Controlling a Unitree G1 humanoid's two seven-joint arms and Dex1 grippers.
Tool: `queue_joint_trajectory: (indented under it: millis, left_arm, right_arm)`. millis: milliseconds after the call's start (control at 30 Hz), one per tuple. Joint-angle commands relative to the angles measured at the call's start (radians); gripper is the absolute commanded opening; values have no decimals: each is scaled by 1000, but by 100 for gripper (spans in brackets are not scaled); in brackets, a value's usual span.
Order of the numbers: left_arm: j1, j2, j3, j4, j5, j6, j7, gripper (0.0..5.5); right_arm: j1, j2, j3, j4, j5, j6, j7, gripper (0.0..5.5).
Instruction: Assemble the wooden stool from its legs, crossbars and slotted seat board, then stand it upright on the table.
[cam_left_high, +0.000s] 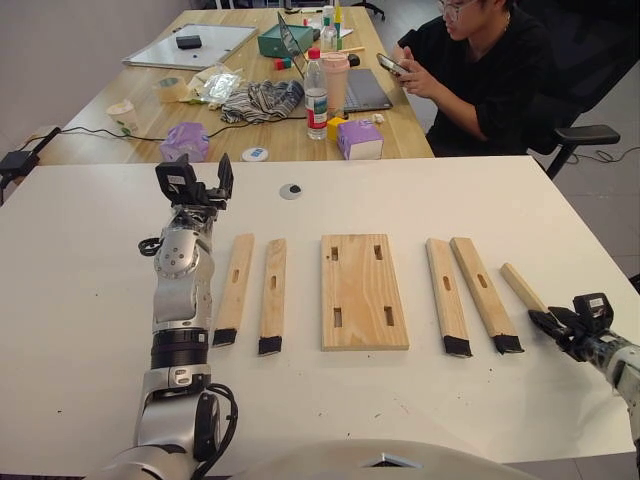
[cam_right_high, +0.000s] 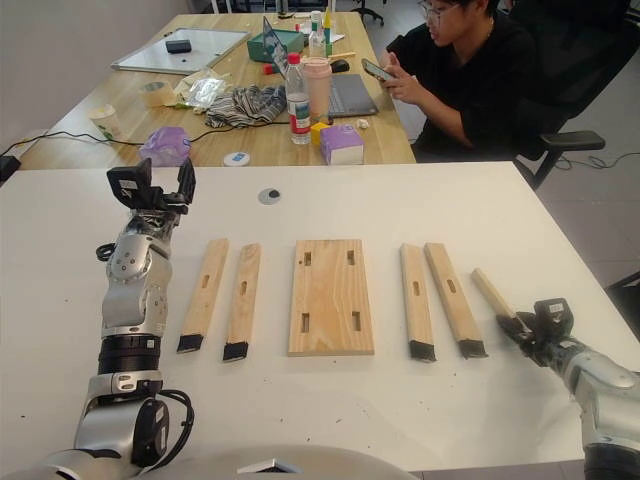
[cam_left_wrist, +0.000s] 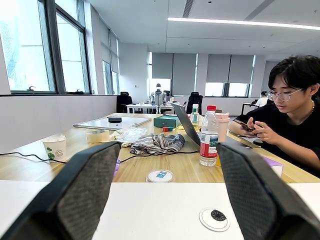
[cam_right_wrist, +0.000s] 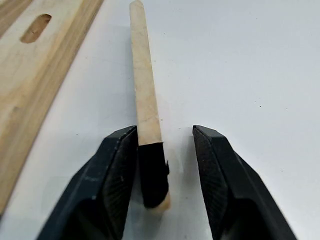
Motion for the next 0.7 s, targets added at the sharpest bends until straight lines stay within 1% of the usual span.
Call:
queue_joint_trajectory:
  millis: [33, 233, 300, 367, 433, 500, 567, 600, 700]
  left_arm:
    - [16, -4, 2, -15, 2, 13, 4, 352]
    - [18, -5, 5, -15, 2, 13, 9, 352]
    - [15, -4, 6, -13, 1, 12, 9, 352]
    - [8, -5, 13, -22, -29, 41, -6, 352]
    - [-1, -12, 18, -72, -126, 121, -65, 352]
    - [-22, -19, -10, -157, -277, 282, -159, 352]
    - [-27, -34, -56, -247, -400, 395, -247, 352]
    - [-28, -42, -71, -295, -505, 481, -297, 352]
    - [-55, -71, -70, -362, -749, 667, -350, 352]
  right_arm:
    - [20, 5, 30, -7, -6, 46, 3, 134]
    - [1, 8, 15, -20, 2, 54, -13, 41]
    - [-20, 12, 2, -19, 6, 45, -33, 41]
    - [-100, 35, -49, -61, 54, 41, -88, 41]
    - [-233, 70, -95, -156, 180, 90, -123, 41]
    - [-365, 112, -84, -276, 346, 207, -133, 41]
    - [-455, 164, -28, -367, 520, 352, -132, 41]
    - [-485, 205, 2, -402, 640, 432, -133, 41]
    - [-505, 278, 66, -473, 872, 580, -139, 41]
